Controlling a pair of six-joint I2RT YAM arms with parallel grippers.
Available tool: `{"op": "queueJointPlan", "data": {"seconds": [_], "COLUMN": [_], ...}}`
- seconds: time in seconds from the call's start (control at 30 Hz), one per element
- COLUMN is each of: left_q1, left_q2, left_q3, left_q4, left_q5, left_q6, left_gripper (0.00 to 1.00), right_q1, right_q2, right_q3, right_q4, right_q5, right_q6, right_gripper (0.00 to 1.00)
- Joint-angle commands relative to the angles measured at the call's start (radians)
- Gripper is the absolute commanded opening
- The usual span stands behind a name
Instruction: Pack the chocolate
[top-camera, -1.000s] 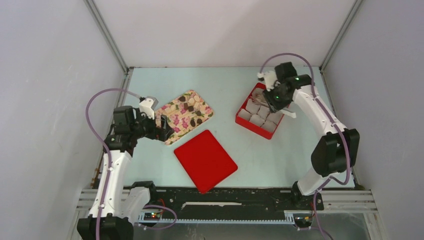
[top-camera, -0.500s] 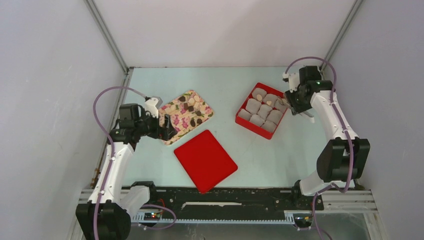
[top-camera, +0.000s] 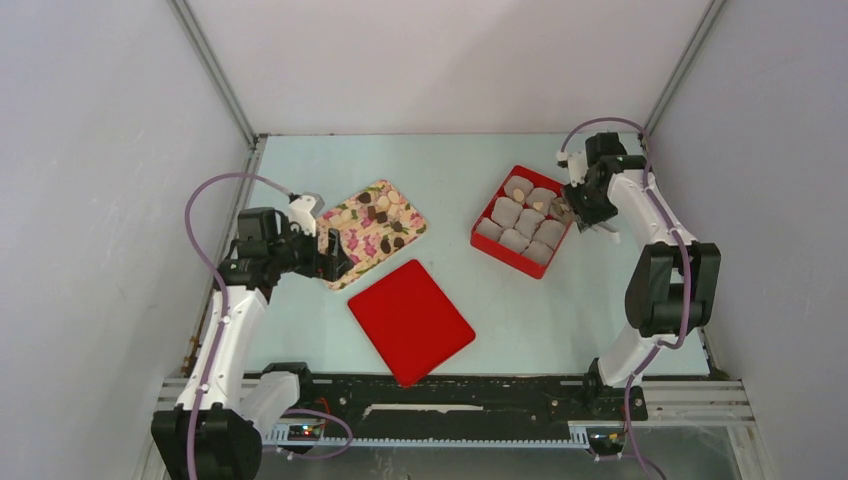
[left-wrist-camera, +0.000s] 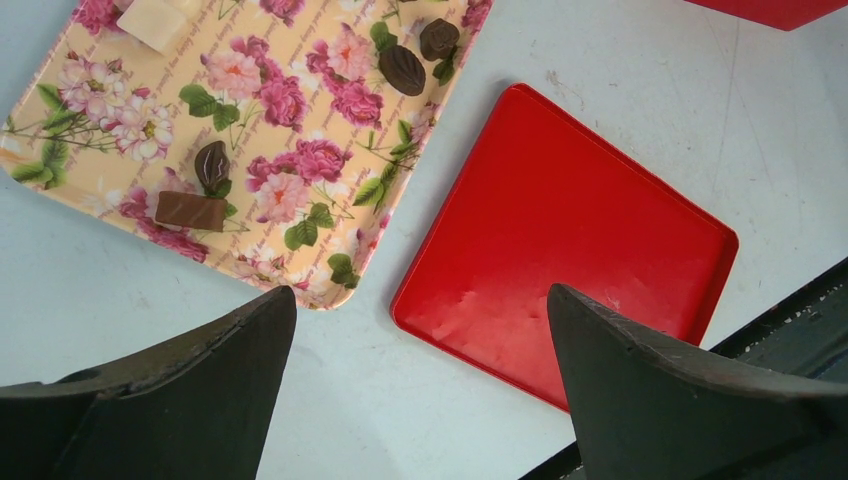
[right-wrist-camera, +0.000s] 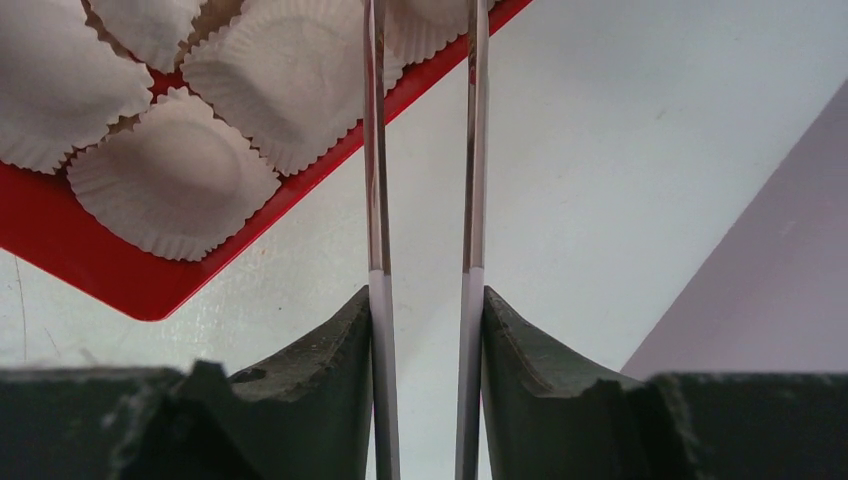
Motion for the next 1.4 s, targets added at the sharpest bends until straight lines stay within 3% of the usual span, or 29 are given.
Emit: {"op": "queueJointPlan", "data": {"seconds": [0.0,0.2,0.4,0.73,1.0,1.23,1.37], "left_q1": [-0.005,-0.005,-0.005,-0.004,-0.003,0.003,0.017], "left_q2": [-0.018,-0.022,-0.030,-0.040,-0.078,-0.134,-0.151], "left_q3": [0.040,0.040,0.039,0.034,0.027,0.014,0.006], "left_q4": [0.005,0.005,0.003,0.004,-0.001,-0.016,-0.015], "left_q5": [-0.006,-0.005,-0.006,-0.002,-0.016,-0.023,-0.023], "left_q6": [0.019,0.019,0.021,0.020,0.023,0.024,0.024], "left_gripper": [1.00,1.00,1.00,1.00,1.00,1.00,1.00], "right_q1": [0.002,0.009,0.028,0.267,0.484,0.530,0.567], "right_q2": [-0.014,-0.023,-0.063,-0.106,0.165,0.480,0.551], "right_q3": [0.069,0.074,0.071,0.109,0.452,0.882,0.945], "right_q4": [0.024,0.026,0.047,0.105,0.016,-0.103,-0.104], "right_q5": [0.036,0.043,0.007,-0.097,-0.197,-0.301,-0.293], "right_q6": [0.008,0.013,0.017,-0.014,0.020,0.095,0.099], "right_gripper": [0.42,0.47,0.44,0.40,0.39,0.38,0.40]}}
